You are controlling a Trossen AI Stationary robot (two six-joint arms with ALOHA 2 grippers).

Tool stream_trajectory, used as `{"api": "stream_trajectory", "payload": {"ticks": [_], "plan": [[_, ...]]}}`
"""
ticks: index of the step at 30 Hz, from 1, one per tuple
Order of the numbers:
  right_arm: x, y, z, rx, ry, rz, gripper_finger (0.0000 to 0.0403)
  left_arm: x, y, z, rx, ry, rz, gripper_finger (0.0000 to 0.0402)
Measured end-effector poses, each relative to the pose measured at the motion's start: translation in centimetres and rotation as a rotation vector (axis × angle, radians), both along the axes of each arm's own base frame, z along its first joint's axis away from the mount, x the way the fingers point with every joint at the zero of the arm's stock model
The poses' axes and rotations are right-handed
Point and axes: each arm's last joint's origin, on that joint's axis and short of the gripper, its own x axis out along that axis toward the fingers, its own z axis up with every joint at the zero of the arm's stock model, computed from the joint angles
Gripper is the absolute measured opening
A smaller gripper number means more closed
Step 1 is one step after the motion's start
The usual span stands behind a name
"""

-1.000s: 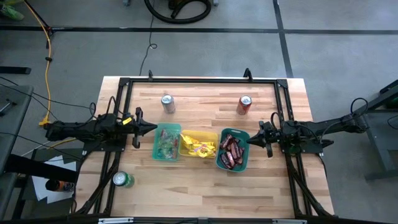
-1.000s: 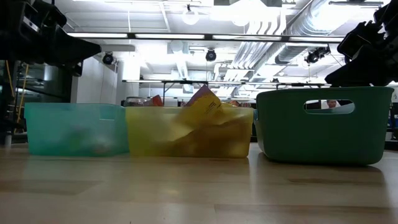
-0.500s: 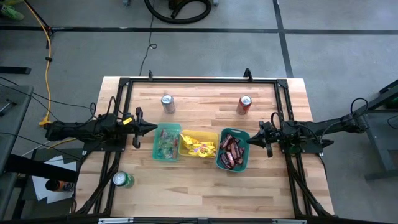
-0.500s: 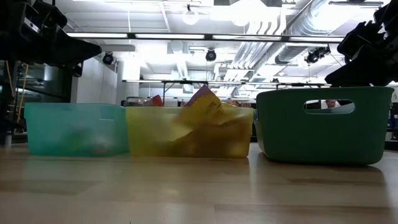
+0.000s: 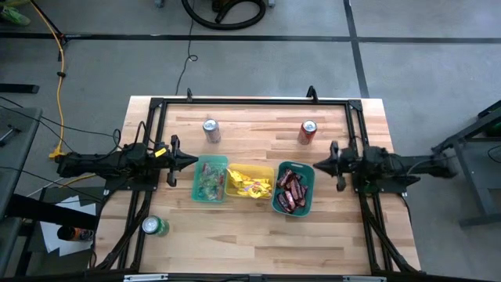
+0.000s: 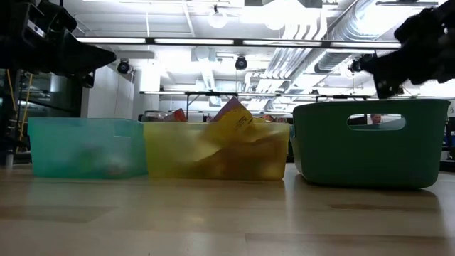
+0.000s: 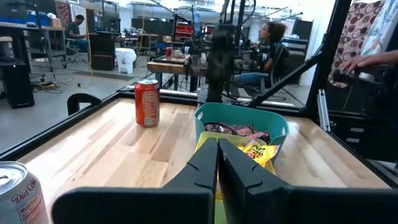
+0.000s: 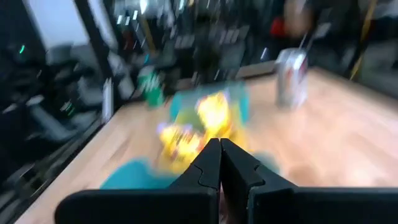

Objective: Sort candy
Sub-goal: Return to Home Position

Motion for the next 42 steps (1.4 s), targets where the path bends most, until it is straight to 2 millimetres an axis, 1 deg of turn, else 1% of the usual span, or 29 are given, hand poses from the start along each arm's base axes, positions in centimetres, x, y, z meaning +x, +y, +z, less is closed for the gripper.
{"api": "stream_trajectory", "payload": {"ticks": [3,6,42], "plan": [[-0.38,-0.70,0.87,-0.056,-0.095,-0.075,0.0000,0.00,0.00,0.00,0.000,0.000,0.000,0.0000],[-0.36,-1.04,0.64,-0.076,-0.081,-0.142,0.0000,0.03,0.00,-0.03,0.000,0.003,0.000,0.0000],[-0.23,-1.02,0.37,-0.063,-0.053,-0.130,0.0000,0.07,0.02,-0.10,0.000,0.011,0.008,0.0000]]}}
